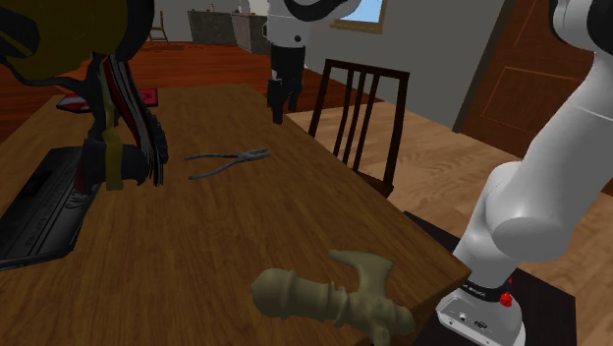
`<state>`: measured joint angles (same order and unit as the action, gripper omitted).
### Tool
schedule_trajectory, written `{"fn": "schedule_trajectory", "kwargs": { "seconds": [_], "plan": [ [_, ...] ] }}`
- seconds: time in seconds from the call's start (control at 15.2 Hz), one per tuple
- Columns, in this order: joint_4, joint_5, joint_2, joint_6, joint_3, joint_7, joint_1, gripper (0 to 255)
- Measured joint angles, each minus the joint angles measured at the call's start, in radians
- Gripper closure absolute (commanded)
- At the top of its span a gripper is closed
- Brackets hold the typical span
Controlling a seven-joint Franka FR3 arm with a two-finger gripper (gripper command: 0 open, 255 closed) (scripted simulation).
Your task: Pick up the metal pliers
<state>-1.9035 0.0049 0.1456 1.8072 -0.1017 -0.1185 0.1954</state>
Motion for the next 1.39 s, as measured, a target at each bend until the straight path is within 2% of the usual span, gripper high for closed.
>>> {"fn": "schedule_trajectory", "kwargs": {
  "seconds": [0.79, 1.32, 1.39],
  "plan": [
    [0.389, -0.045, -0.397, -0.036, -0.096, -0.11, 0.106, 0],
    [0.326, -0.049, -0.42, 0.046, -0.101, -0.117, 0.111, 0],
    [0.321, -0.049, -0.42, 0.051, -0.101, -0.117, 0.111, 255]
  ]
}}
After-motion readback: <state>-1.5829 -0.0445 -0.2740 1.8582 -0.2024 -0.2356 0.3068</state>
